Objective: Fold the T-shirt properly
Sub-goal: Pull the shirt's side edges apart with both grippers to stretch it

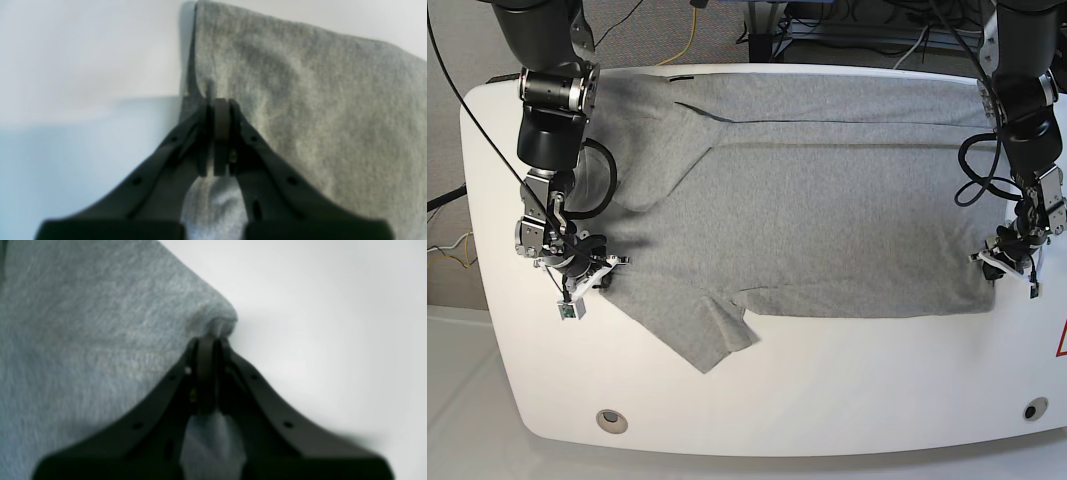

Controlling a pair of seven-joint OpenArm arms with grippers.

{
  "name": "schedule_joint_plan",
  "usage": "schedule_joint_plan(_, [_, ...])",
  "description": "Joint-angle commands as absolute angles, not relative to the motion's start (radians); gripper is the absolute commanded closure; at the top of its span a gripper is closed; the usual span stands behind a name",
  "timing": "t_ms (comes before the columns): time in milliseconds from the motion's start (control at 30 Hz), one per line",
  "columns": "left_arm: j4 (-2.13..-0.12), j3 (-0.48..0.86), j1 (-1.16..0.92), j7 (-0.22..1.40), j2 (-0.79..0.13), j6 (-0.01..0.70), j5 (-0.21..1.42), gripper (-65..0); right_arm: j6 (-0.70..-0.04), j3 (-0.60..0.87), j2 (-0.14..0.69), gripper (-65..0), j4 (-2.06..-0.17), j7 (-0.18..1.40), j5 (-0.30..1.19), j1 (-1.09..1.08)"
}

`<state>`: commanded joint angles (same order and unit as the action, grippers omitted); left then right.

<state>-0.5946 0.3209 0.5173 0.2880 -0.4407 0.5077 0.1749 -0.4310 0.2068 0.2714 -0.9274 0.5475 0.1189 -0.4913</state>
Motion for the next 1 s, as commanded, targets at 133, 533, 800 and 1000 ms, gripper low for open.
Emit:
schedule_joint_plan(133, [-0.627, 0.324, 0.507, 0.295, -0.441, 0.526, 0.183, 0.0, -0.434, 0.206, 0.272, 0.0, -0.972, 0.562, 0.136, -0.478])
schedule_joint_plan(533, [-0.721, 0.334, 0.465, 0.308, -0.446, 0.553, 0.209, 0.0, -0.446, 0.209, 0.277, 0.0, -1.162, 0.672, 0.197, -0.421])
schedule_joint_plan(800, [-0.766, 0.343, 0.443, 0.309, -0.447, 0.545, 0.259, 0.0, -0.444, 0.210, 0.277, 0.0, -1.309, 0.722, 0.190, -0.368])
schedule_joint_plan(1000, [-0.711, 0.348, 0.474, 0.292, -0.448, 0.543, 0.235, 0.0, -0.449, 0.213, 0.277, 0.0, -1.224, 0.685, 0.199, -0.403])
